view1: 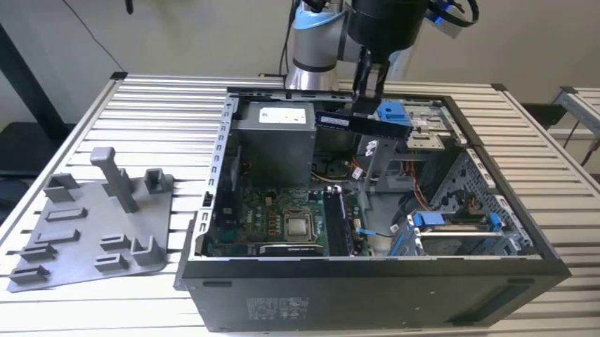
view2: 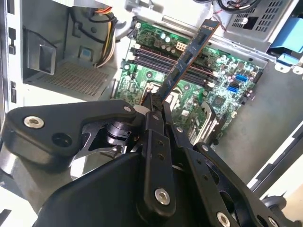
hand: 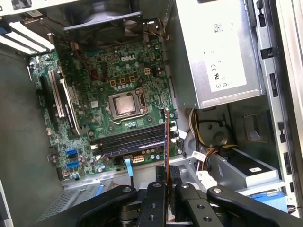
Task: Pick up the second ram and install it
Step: 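Insert the second ram into the second slot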
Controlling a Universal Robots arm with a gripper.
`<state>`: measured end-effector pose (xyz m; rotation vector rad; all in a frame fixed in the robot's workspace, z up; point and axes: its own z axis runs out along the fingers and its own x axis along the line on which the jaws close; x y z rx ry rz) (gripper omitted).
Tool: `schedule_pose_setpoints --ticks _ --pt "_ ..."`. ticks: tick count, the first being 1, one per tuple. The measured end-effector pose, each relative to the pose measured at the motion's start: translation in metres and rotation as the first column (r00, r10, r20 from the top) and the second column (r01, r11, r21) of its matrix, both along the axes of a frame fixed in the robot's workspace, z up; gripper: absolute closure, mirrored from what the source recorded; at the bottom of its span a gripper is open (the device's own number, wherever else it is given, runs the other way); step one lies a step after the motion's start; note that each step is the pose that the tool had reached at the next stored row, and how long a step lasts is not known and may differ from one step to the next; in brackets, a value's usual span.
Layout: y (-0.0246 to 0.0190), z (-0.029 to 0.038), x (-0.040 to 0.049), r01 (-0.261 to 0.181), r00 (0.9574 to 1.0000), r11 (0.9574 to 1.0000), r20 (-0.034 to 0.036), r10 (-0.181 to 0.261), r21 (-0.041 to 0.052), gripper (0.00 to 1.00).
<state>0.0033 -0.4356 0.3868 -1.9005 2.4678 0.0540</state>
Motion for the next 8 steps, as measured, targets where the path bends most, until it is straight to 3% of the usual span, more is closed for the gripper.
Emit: schedule_pose_setpoints --ticks 8 --pt "0.0 0.0 0.0 0.048 0.9988 0.9988 0.0 -0.048 0.0 0.86"
